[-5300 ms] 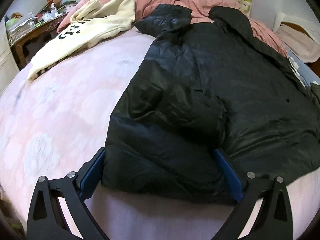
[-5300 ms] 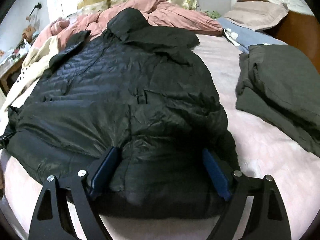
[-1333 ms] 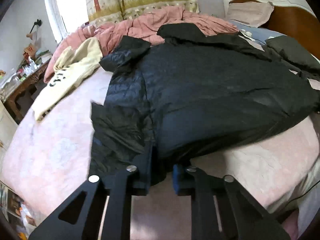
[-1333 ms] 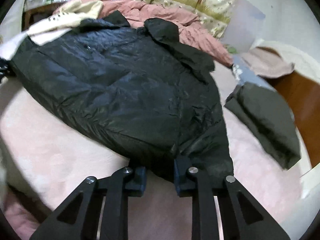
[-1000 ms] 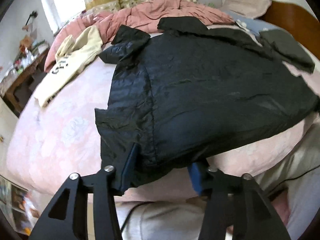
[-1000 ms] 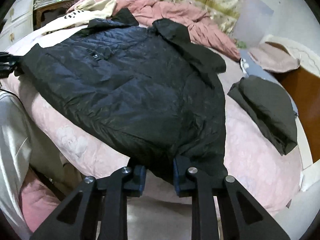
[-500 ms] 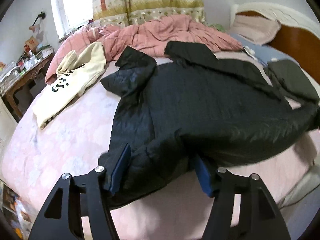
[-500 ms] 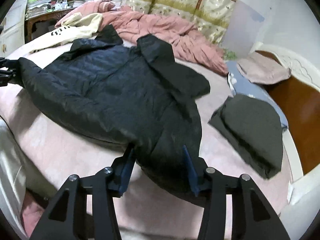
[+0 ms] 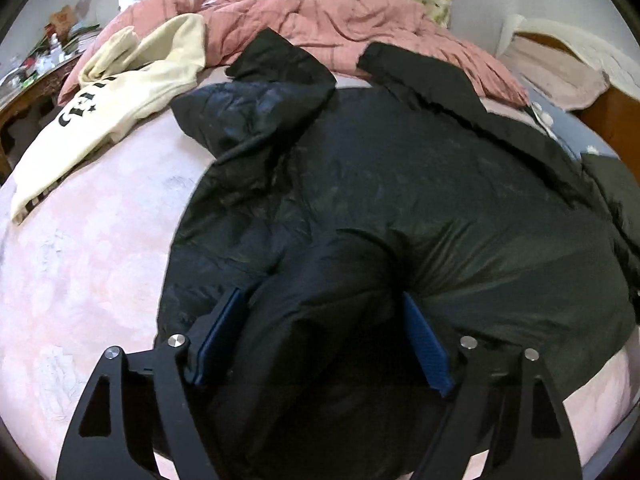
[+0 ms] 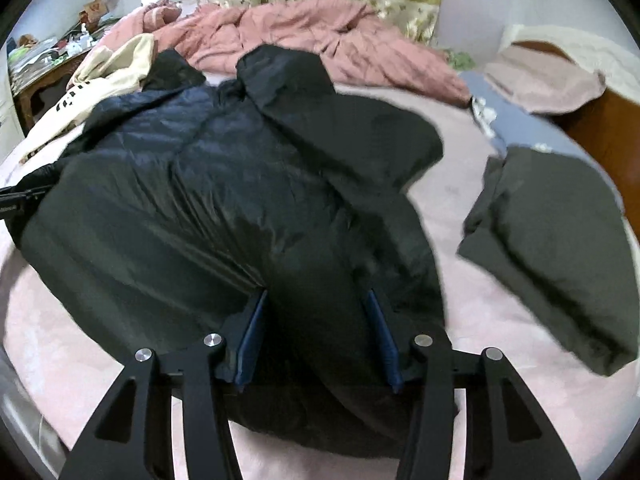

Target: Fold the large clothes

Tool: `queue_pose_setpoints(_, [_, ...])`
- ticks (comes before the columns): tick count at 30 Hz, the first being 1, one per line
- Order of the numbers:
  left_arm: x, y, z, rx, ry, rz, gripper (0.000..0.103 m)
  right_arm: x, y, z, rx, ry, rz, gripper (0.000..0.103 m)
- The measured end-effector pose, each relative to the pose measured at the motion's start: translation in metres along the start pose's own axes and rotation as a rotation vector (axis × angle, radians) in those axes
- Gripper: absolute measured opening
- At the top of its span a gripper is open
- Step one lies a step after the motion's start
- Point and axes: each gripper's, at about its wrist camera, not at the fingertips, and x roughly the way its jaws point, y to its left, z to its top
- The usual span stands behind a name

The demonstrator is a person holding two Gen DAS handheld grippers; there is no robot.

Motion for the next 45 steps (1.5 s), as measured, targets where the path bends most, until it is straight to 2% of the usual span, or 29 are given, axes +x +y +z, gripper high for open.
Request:
queue_pose_setpoints(3, [-0.007, -0.005, -0.002, 0.043, -0.05, 0.032, 0.079, -0.001, 0.006, -0.003, -0.064, -0.056, -0.046, 0.051])
queue_pose_setpoints(4, [-0.015, -0.006, -0.005, 0.06, -0.087, 0.06, 0.079, -0.006, 0.005, -0.004, -0.057, -0.105, -0.085, 0.052])
queue_pose_setpoints(5, [-0.029, -0.01, -0.01, 0.084, -0.146, 0.109, 0.078, -0.012, 0.003, -0.004, -0.037, -0.149, -0.124, 0.057])
queue_pose_setpoints(6, [-0.043, -0.013, -0.015, 0.111, -0.216, 0.151, 0.078, -0.017, 0.002, -0.005, -0.021, -0.178, -0.153, 0.068])
queue_pose_setpoints(7, [-0.064, -0.018, -0.022, 0.141, -0.315, 0.178, 0.078, -0.028, 0.0, -0.006, 0.004, -0.236, -0.2, 0.07])
queue_pose_setpoints(8, [-0.084, -0.022, -0.028, 0.156, -0.403, 0.183, 0.079, -0.041, -0.001, -0.008, 0.025, -0.304, -0.225, 0.07])
queue_pose_setpoints(9, [-0.097, -0.024, -0.032, 0.157, -0.456, 0.177, 0.079, -0.05, -0.002, -0.009, 0.037, -0.346, -0.232, 0.07])
queue_pose_setpoints(12, [-0.119, -0.028, -0.037, 0.138, -0.551, 0.138, 0.079, -0.079, -0.009, -0.012, 0.116, -0.485, -0.242, 0.07])
queue_pose_setpoints(15, [-0.107, -0.028, -0.027, 0.139, -0.53, 0.119, 0.079, -0.092, -0.02, -0.014, 0.181, -0.523, -0.172, 0.07])
queue_pose_setpoints(16, [-0.099, -0.026, -0.02, 0.127, -0.504, 0.107, 0.079, -0.089, -0.023, -0.011, 0.187, -0.479, -0.054, 0.07])
queue_pose_setpoints(17, [-0.089, -0.022, -0.013, 0.104, -0.47, 0.083, 0.079, -0.085, -0.026, -0.011, 0.189, -0.44, 0.02, 0.065])
queue_pose_setpoints(19, [-0.074, -0.012, 0.002, 0.046, -0.395, 0.042, 0.075, -0.057, -0.032, -0.009, 0.213, -0.3, 0.227, 0.052])
queue_pose_setpoints(20, [-0.066, -0.007, 0.007, 0.017, -0.365, 0.009, 0.074, -0.049, -0.035, -0.01, 0.233, -0.274, 0.238, 0.048])
queue_pose_setpoints(21, [-0.06, -0.005, 0.008, 0.002, -0.349, -0.001, 0.074, -0.036, -0.039, -0.01, 0.257, -0.24, 0.22, 0.047])
queue_pose_setpoints(23, [-0.04, 0.001, 0.01, -0.001, -0.298, 0.063, 0.067, -0.017, -0.048, -0.008, 0.272, -0.2, 0.152, 0.044])
queue_pose_setpoints(25, [-0.018, 0.008, 0.005, -0.014, -0.219, 0.123, 0.065, -0.007, -0.058, -0.002, 0.282, -0.221, 0.106, 0.044])
queue_pose_setpoints(27, [-0.004, 0.021, -0.005, -0.091, -0.182, 0.111, 0.064, 0.0, -0.063, 0.004, 0.305, -0.224, 0.095, 0.044])
queue_pose_setpoints(30, [-0.012, 0.019, -0.013, -0.106, -0.206, 0.159, 0.064, 0.02, -0.072, 0.005, 0.34, -0.183, 0.127, 0.044])
queue_pose_setpoints(33, [-0.01, 0.013, -0.019, -0.097, -0.187, 0.219, 0.065, 0.029, -0.07, 0.002, 0.34, -0.154, 0.139, 0.044])
queue_pose_setpoints(35, [-0.01, 0.007, -0.02, -0.08, -0.181, 0.249, 0.066, 0.038, -0.065, 0.0, 0.333, -0.1, 0.137, 0.044])
queue_pose_setpoints(38, [-0.009, 0.009, -0.02, -0.072, -0.18, 0.257, 0.066, 0.039, -0.059, 0.0, 0.316, -0.083, 0.112, 0.044])
queue_pose_setpoints(40, [-0.016, 0.015, -0.021, -0.084, -0.219, 0.203, 0.068, 0.033, -0.055, -0.002, 0.302, -0.101, 0.079, 0.044])
queue_pose_setpoints(41, [-0.024, 0.019, -0.024, -0.102, -0.259, 0.173, 0.072, 0.027, -0.055, -0.003, 0.302, -0.127, 0.057, 0.044])
queue_pose_setpoints(43, [-0.048, 0.019, -0.03, -0.136, -0.375, 0.167, 0.074, 0.005, -0.052, -0.009, 0.307, -0.202, 0.008, 0.044])
queue_pose_setpoints(45, [-0.075, 0.012, -0.035, -0.14, -0.492, 0.104, 0.077, -0.019, -0.046, -0.013, 0.303, -0.293, 0.021, 0.046])
